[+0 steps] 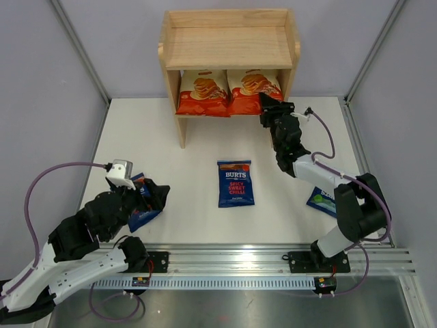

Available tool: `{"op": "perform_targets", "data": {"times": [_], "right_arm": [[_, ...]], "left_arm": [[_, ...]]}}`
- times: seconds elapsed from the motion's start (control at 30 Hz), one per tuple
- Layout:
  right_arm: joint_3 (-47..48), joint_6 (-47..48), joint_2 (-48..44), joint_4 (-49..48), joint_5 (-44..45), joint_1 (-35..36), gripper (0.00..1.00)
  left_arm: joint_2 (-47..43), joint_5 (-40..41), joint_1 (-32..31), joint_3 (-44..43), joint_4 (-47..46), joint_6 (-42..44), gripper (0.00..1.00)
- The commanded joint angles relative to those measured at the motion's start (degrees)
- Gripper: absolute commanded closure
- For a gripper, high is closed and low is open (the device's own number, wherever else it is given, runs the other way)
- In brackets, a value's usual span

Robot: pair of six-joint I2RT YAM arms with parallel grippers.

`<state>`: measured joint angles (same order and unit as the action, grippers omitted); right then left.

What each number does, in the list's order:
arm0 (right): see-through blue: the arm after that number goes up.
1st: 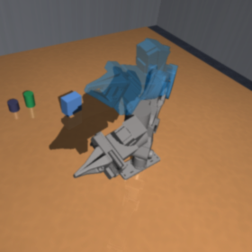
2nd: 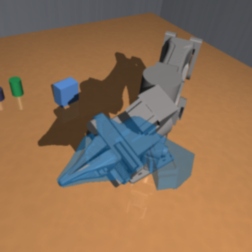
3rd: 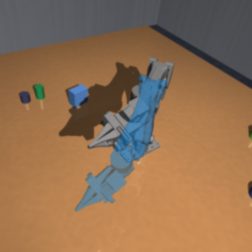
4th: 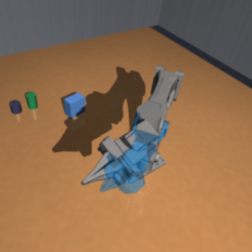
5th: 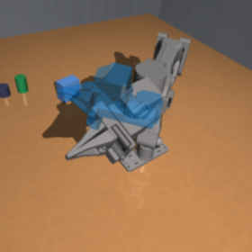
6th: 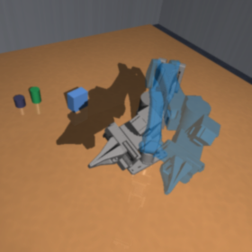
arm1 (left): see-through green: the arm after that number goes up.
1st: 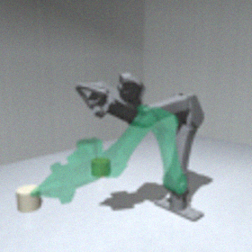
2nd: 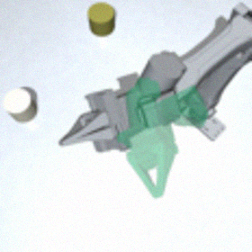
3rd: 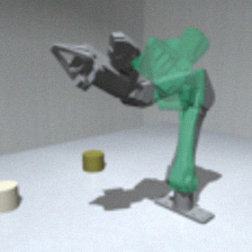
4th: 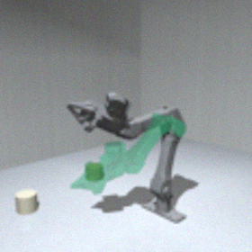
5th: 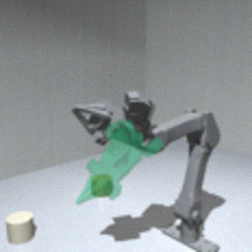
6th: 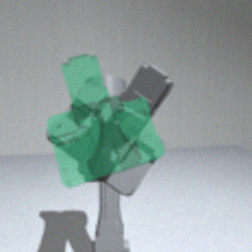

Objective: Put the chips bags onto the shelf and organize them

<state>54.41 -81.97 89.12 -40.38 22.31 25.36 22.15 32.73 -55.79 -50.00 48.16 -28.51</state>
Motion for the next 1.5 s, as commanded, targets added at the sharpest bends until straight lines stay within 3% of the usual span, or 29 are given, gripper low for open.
{"op": "perform_targets", "data": {"times": [0.0, 0.13, 0.37, 0.4, 0.47, 0.63, 0.8, 1.07, 1.2, 1.23, 1.3, 1.47], "right_arm": [[6.7, -0.4, 2.7, -2.6, 6.0, -1.5, 0.74], [9.2, 0.7, 5.4, -0.4, 6.1, -1.5, 0.71], [11.2, 1.2, 4.3, 12.6, 2.5, -1.6, 0.57], [11.9, 1.3, 4.0, 15.0, 2.1, -1.6, 0.54], [14.5, 2.6, 3.1, 22.5, 1.4, -2.0, 0.36], [21.9, 4.5, 2.3, 41.6, 0.2, -2.6, 0.20], [25.6, 5.0, 2.0, 50.8, -2.7, -3.4, 0.13], [21.4, 4.0, -3.3, 52.0, -4.0, -3.4, 0.17], [17.7, 2.3, -6.1, 47.9, -4.1, -3.4, 0.31], [17.3, 2.2, -6.6, 47.2, -3.8, -3.4, 0.41], [17.0, 1.8, -6.4, 46.4, -3.3, -3.4, 0.49], [17.6, 1.0, -3.8, 44.1, -2.3, -3.5, 0.56]], "left_arm": [[-1.2, -2.3, 0.1, 0.7, -3.3, 1.6, 0.01], [-1.8, -2.6, 0.1, 0.8, -3.4, 1.7, 0.01], [-2.5, -3.0, 0.0, 1.0, -3.7, 1.9, 0.01], [-2.5, -3.1, 0.1, 1.0, -3.6, 1.8, 0.01], [-2.6, -3.1, 0.1, 1.0, -3.5, 1.7, 0.01], [-3.4, -3.1, 0.0, 1.1, -3.6, 1.6, 0.01], [-3.9, -2.7, 0.0, 1.1, -3.5, 1.6, 0.01], [-4.0, -2.0, -0.1, 1.1, -3.2, 1.3, 0.01], [-3.7, -1.9, -0.2, 1.1, -3.2, 1.3, 0.01], [-3.5, -1.9, -0.2, 1.0, -3.1, 1.3, 0.01], [-3.5, -1.9, -0.2, 1.0, -3.0, 1.1, 0.01], [-4.4, -1.0, -0.3, 1.1, -2.7, 0.7, 0.01]]}}
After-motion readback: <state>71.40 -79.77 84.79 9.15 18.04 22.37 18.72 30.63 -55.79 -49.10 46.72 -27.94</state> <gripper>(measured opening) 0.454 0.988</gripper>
